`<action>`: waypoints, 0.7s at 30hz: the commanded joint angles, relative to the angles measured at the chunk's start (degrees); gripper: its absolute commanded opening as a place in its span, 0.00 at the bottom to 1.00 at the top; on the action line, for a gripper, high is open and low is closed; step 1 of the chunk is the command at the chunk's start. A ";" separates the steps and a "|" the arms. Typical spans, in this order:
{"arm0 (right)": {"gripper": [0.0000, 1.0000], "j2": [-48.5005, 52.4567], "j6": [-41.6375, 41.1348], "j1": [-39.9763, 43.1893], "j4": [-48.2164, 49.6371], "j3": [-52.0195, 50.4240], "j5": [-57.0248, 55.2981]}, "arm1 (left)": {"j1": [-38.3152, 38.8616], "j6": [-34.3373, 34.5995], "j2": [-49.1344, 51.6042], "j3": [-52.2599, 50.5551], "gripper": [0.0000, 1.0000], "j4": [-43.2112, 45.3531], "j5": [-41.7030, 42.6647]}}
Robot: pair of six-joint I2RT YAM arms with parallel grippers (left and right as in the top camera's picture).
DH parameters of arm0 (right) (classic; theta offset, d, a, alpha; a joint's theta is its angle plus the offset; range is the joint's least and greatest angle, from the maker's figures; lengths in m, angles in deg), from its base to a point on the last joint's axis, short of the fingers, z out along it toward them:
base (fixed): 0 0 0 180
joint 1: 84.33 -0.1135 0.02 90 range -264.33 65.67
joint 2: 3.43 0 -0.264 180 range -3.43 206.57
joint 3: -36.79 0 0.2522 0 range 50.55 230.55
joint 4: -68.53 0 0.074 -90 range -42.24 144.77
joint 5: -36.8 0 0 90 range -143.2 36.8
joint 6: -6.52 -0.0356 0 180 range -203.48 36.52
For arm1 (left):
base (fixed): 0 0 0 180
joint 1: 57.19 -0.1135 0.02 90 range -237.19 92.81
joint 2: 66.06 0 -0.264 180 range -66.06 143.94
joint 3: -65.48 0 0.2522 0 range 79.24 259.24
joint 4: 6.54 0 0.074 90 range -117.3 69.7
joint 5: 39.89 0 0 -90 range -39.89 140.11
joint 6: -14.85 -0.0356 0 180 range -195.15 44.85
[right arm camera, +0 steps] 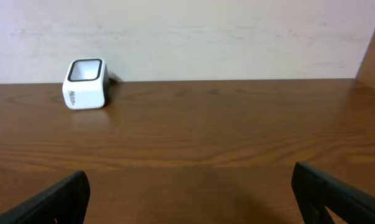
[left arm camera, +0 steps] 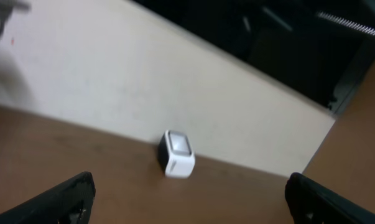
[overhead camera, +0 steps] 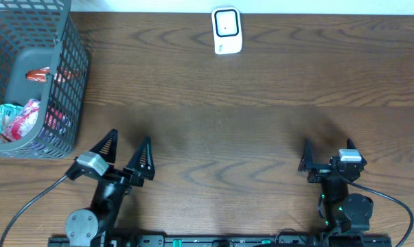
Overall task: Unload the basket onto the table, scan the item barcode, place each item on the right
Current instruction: 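Raise the left gripper and move it over the grey basket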
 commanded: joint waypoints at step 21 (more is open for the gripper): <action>0.99 -0.31 0.22 -0.55 -0.13 -0.17 0.33 | -0.15 -17.20 56.33 66.95 0.98 -47.93 4.24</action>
